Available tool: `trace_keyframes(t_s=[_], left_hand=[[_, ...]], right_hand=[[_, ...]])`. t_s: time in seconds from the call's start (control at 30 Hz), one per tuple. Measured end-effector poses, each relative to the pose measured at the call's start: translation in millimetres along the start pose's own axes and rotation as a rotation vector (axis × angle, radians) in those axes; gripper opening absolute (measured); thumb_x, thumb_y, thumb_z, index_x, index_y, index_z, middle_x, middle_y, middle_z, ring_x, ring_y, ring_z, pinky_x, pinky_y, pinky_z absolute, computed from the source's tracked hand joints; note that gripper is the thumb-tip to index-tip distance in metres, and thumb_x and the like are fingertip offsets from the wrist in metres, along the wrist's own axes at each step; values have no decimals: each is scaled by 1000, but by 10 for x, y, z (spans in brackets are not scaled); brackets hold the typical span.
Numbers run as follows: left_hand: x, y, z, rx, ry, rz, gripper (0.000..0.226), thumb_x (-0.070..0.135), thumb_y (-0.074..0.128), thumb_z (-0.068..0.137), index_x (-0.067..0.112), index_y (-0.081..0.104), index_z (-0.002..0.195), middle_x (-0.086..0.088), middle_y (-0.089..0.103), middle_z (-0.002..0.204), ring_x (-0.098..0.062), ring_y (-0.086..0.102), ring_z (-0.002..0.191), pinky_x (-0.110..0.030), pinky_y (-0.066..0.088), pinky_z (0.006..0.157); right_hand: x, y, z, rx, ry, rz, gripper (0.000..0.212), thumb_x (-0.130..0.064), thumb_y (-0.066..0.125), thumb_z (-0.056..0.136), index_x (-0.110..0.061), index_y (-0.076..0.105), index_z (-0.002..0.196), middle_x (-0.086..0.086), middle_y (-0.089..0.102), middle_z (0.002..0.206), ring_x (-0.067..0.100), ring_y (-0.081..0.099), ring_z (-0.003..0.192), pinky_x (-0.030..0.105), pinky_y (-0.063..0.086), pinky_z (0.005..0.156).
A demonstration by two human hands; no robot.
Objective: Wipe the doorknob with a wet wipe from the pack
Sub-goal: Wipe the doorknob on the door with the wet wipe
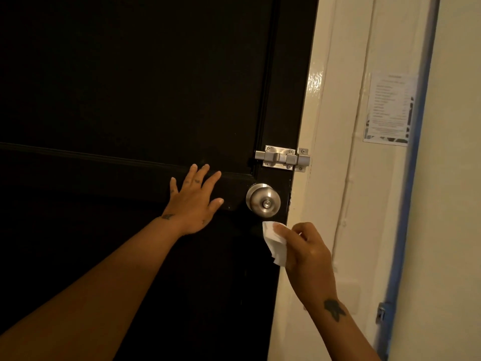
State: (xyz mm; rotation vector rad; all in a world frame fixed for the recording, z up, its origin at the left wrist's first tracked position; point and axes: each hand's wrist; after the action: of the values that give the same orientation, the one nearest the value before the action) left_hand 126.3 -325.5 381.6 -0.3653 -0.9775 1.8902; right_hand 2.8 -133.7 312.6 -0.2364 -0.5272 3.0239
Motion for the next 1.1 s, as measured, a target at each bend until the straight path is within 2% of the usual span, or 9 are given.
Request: trace_keyframes(t_s=[0.07,0.13,0.23,0.4,0.53,0.7,0.83,1.0,1.1], left_hand=[[92,3,-188,127,50,-123,48,38,40,93,29,30,139,3,12,155,-17,0,143,-52,4,113],[209,71,-455,156,94,-366,34,33,46,91,30,50,124,6,38,143,-9,31,133,-39,27,109],[409,144,-850,-106,6,-860,18,28,52,89,41,64,92,19,67,99,7,60,92,-12,47,72],[643,382,-1195,-285,-74,-1128,14,28,55,87,37,66,84,26,69,83,7,64,79,-3,44,54],[692,516,-1336,-319,-132,-1214,10,21,60,85,25,69,79,0,74,77,-14,69,72,-19,52,60],[646,633,-1376,-349,-182,-1244,31,15,56,87,29,67,61,11,68,61,-1,63,58,-13,47,52],[633,713,-1417,-438,-224,-1325,24,21,53,88,27,69,71,8,71,70,-8,67,68,-16,53,58],[652,855,-1537,-495,-279,-1426,19,27,48,91,22,64,82,1,70,83,-14,67,77,-25,54,67],[697,937,-1624,-515,-300,-1539,19,26,47,90,16,62,89,0,69,82,-11,67,74,-21,53,61]], right_hand=[[-17,-81,-109,112,20,62,30,6,70,73,-4,66,101,6,56,82,9,50,68,2,37,61],[-48,-135,-214,182,44,146,33,13,69,71,-5,67,98,3,58,80,1,50,69,3,40,65],[-80,-160,-337,204,94,240,32,10,69,73,-12,66,95,-1,63,84,-2,55,72,7,44,67],[-122,-138,-599,179,142,277,23,6,72,72,-8,67,89,-4,63,84,-5,56,72,7,46,66],[-144,-108,-773,113,172,316,21,3,75,69,-11,67,82,-5,63,79,0,56,75,8,46,64],[-97,-169,-938,-12,438,614,28,0,76,65,-23,68,78,-12,65,65,7,56,64,17,48,57],[-33,-201,-1046,-51,663,828,29,7,68,72,-23,70,75,-8,62,60,6,54,59,16,50,59],[-36,-238,-1183,-105,734,799,24,1,59,82,-22,67,81,1,58,69,10,54,69,19,49,66],[-61,-281,-1322,-199,766,813,20,-6,64,79,-22,64,90,6,56,76,16,55,72,26,52,69]])
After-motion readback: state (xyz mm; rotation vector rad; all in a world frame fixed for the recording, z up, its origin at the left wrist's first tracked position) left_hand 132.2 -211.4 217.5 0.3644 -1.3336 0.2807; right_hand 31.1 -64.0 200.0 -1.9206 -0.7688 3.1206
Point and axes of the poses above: each hand's wrist, its own z-axis towards the middle knuckle, its own y-axis out of the palm, x = y × z
